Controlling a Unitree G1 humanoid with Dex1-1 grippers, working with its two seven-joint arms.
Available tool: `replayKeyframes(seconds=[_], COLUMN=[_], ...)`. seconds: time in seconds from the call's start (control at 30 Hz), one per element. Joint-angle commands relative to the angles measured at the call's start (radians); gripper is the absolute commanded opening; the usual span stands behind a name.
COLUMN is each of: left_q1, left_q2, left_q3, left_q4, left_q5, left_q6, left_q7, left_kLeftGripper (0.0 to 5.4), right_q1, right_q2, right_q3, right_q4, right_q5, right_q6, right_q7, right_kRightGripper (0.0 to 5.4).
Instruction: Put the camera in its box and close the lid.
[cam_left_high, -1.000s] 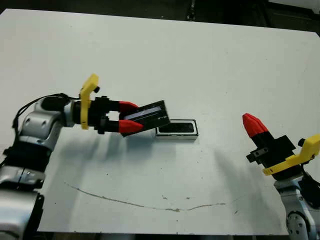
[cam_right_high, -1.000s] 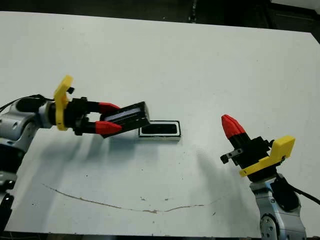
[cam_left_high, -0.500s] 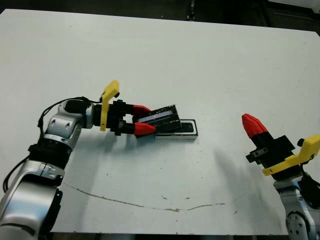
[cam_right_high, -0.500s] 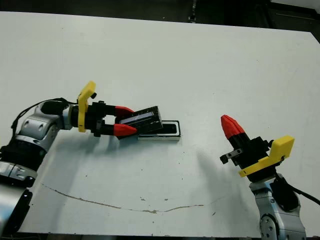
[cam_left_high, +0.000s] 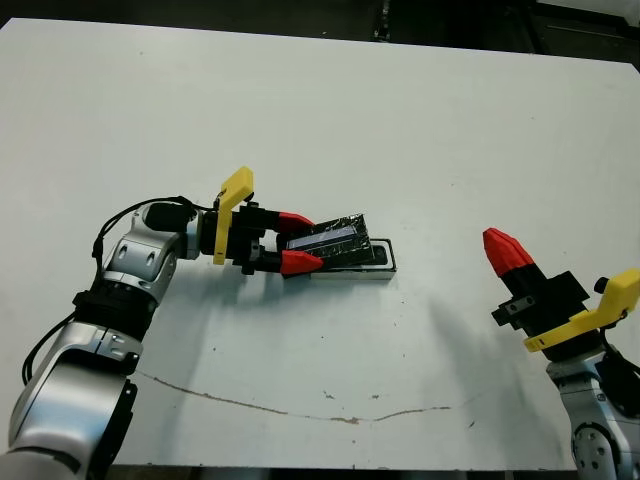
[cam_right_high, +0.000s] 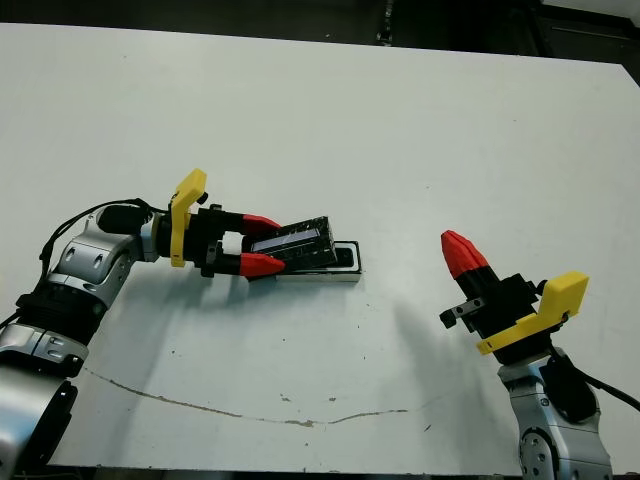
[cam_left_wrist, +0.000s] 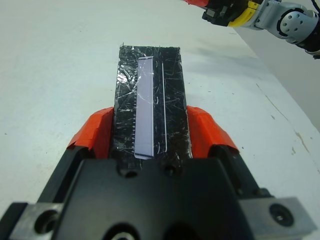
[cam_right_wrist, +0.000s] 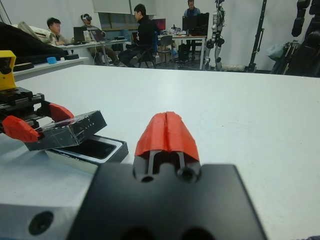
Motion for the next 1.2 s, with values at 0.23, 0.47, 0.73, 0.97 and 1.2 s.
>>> replayKeyframes(seconds=[0.23, 0.47, 0.73, 0.97, 1.2], left_q1=[0.045, 0.025, -0.013, -0.035, -0.057], left_q2=[-0.019, -0.059, -0.11, -0.162, -0.197], left_q3=[-0.045, -0.076, -0.115, -0.121, -0.14], left_q4=[-0.013, 0.058, 0.134, 0.204, 0.216], left_q5=[0.028, 0.068, 0.114, 0.121, 0.14], left_q6=[-0.004, -0.051, -0.073, -0.155, -0.161], left_q7=[0.004, 0.03, 0.053, 0.031, 0.038], left_kLeftGripper=[3.15, 3.15, 3.15, 3.15, 3.15], right_q1=[0.013, 0.016, 0.017, 0.023, 0.019], right_q2=[-0.012, -0.01, -0.01, -0.011, -0.008], right_q3=[-0.006, -0.008, -0.007, -0.007, -0.007], right_q4=[0.007, 0.001, 0.002, -0.01, 0.006], right_q5=[-0.005, -0.002, -0.005, -0.001, 0.006], right_q6=[-0.004, 0.0, -0.009, 0.009, -0.004], right_q7=[0.004, -0.003, -0.001, -0.013, 0.001], right_kRightGripper=[0.0, 0.0, 0.0, 0.0, 0.0])
